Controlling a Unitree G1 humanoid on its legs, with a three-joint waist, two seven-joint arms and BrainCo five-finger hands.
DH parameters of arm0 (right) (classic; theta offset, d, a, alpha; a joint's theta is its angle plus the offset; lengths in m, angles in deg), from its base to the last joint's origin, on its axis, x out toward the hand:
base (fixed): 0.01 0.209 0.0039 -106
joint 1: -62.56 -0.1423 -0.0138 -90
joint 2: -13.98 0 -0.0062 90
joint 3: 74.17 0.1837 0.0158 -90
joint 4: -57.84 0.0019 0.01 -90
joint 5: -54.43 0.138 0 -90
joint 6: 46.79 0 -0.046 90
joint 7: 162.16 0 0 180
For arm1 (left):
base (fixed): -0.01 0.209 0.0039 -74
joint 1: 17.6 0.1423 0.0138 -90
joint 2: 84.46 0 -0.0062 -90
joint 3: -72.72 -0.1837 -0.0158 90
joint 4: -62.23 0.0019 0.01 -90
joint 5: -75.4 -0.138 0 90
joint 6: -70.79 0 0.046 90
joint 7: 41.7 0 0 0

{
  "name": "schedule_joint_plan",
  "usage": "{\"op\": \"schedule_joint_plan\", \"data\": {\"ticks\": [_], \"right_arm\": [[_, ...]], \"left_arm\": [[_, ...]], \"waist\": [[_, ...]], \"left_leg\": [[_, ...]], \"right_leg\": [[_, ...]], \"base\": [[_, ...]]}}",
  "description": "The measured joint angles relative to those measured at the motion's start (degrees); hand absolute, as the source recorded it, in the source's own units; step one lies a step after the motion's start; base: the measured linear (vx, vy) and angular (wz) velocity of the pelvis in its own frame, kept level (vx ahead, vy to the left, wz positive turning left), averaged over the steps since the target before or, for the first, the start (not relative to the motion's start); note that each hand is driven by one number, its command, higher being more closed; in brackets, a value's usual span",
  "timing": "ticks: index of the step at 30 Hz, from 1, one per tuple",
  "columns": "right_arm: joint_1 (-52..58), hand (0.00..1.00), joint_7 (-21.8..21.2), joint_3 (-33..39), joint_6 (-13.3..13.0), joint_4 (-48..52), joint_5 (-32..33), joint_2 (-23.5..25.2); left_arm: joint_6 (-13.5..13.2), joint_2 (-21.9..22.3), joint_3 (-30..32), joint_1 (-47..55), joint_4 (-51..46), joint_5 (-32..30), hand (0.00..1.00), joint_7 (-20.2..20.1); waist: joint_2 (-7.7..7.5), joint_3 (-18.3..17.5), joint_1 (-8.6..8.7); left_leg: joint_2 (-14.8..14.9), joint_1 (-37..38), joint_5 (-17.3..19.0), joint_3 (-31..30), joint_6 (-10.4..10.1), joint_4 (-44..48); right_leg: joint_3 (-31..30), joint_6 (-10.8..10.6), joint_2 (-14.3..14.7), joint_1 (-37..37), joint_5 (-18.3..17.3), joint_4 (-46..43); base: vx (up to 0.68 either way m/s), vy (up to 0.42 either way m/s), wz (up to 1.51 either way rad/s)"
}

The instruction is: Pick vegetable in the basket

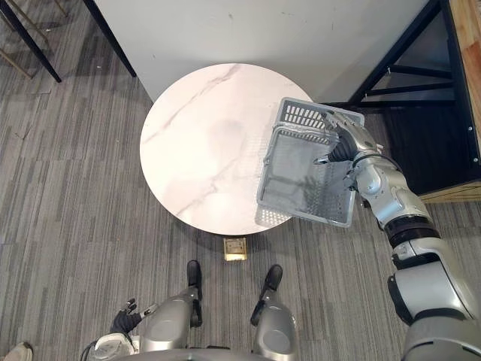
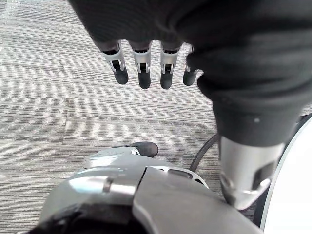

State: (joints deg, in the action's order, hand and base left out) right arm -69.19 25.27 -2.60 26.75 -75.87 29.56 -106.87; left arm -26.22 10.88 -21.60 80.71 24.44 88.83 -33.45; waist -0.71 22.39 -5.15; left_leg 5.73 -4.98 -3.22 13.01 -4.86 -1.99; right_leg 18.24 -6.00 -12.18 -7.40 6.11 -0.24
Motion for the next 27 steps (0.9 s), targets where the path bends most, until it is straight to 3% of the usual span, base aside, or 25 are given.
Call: {"op": "schedule_joint_plan", "data": {"ticks": [4,5,8,20,27], "right_arm": [[-0.33,0.0,-0.4,0.0,0.86,-0.2,0.0,0.0],[-1.02,1.0,-0.4,0.0,1.12,-0.86,0.0,-0.01],[-2.09,1.0,-0.36,0.02,2.18,-3.15,0.01,-0.05],[-4.37,1.0,-0.86,-2.48,1.08,-4.01,-0.18,-0.07],[-5.25,1.0,-1.86,-3.98,1.14,-4.82,-3.57,-0.11]], "left_arm": [[0.02,-0.04,-0.02,0.0,-0.3,0.0,0.0,-0.03],[0.0,-0.1,-0.02,-0.01,-0.81,0.03,0.0,-0.01],[0.04,-0.35,-0.44,-0.07,-1.41,0.03,0.0,-0.03],[0.0,-0.75,-2.1,-0.22,-2.53,1.67,0.0,-0.09],[-0.03,-0.77,-2.08,-0.21,-2.5,1.93,0.0,0.04]], "waist": [[0.08,1.07,0.03],[0.13,1.97,0.03],[0.12,2.8,-0.14],[0.81,4.14,-1.39],[0.74,4.23,-1.49]], "left_leg": [[0.04,-0.86,-0.01,-0.37,0.01,0.61],[0.13,-0.95,0.0,-0.58,0.01,0.91],[0.24,-2.57,-0.14,-1.24,0.13,1.47],[0.65,-4.14,-0.32,-1.32,0.11,2.08],[1.02,-4.43,-0.4,-1.41,-0.01,2.17]], "right_leg": [[0.12,0.12,-0.1,-0.51,-0.08,-0.37],[0.21,0.19,-0.16,-0.51,-0.15,-0.76],[0.67,0.17,-0.21,-1.54,-0.15,-1.22],[0.42,0.17,-0.02,-3.07,-0.15,-1.98],[0.41,0.18,0.34,-3.24,-0.14,-1.99]], "base": [[-0.01,0.001,0.03],[-0.02,0.002,0.11],[-0.02,0.003,0.11],[0.0,0.001,0.0],[0.0,0.0,0.0]]}}
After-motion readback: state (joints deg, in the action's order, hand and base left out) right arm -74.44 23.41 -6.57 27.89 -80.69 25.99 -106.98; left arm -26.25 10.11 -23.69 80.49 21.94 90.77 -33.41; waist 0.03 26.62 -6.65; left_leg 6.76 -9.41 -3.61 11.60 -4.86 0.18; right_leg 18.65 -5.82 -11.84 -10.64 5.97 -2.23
